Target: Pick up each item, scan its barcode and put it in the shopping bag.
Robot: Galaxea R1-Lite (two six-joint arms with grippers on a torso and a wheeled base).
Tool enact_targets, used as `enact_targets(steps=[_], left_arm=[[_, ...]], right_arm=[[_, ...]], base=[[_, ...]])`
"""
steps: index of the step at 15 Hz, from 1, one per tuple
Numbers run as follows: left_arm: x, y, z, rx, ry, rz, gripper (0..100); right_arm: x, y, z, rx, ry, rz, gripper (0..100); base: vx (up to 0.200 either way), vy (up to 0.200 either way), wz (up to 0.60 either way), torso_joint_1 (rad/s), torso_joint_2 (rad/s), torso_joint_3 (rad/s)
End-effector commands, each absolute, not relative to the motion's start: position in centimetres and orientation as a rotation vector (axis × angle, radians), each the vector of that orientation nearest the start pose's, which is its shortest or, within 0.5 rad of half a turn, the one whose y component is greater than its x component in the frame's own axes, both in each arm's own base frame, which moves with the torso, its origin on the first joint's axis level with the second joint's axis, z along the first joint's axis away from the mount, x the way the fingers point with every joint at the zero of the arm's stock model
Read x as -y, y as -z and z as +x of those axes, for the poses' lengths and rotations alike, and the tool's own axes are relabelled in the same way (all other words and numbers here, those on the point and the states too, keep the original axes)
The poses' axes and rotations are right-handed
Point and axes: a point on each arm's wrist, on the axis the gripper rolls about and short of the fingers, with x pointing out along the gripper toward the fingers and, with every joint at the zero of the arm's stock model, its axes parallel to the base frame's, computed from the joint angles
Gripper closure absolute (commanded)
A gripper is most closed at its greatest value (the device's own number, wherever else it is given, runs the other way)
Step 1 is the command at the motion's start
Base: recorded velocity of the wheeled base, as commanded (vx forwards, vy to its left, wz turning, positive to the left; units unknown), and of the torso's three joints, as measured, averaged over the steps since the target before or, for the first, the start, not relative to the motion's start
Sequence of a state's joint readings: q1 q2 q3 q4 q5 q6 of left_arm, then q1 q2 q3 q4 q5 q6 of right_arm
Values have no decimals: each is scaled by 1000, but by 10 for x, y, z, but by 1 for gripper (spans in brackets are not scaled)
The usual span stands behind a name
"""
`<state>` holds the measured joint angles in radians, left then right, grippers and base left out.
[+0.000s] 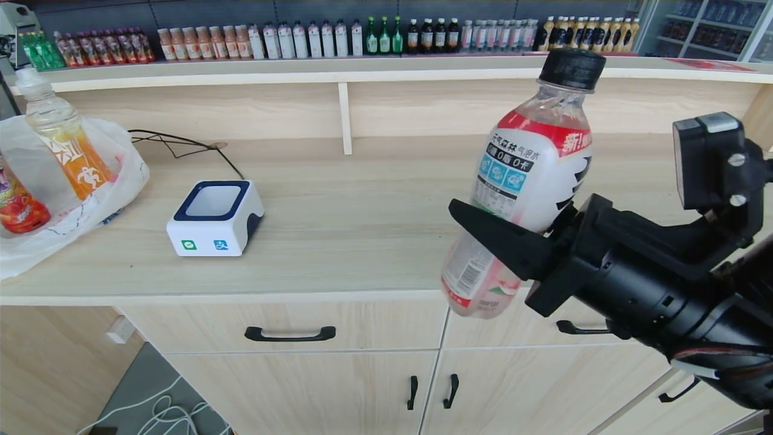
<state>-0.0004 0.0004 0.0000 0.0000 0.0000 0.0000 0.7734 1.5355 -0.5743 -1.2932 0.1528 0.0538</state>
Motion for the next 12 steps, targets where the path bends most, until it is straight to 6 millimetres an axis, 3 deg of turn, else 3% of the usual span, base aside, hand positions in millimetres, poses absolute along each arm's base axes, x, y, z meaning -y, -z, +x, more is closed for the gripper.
enact_targets(steps=[1,4,7,12], left_arm=[[0,-75,-23,0,0,0,0],[0,-75,-23,0,0,0,0],[0,-75,-23,0,0,0,0],[0,-75,-23,0,0,0,0]], right_arm=[[-177,-233,172,298,-1031,223,100],[-190,-234,174,316,-1093,355,100],[-209,-232,151,287,-1216,425,100],[-213,-237,150,243,-1242,523,100]], base=[[0,0,0,0,0,0],[0,0,0,0,0,0],[0,0,0,0,0,0],[0,0,0,0,0,0]])
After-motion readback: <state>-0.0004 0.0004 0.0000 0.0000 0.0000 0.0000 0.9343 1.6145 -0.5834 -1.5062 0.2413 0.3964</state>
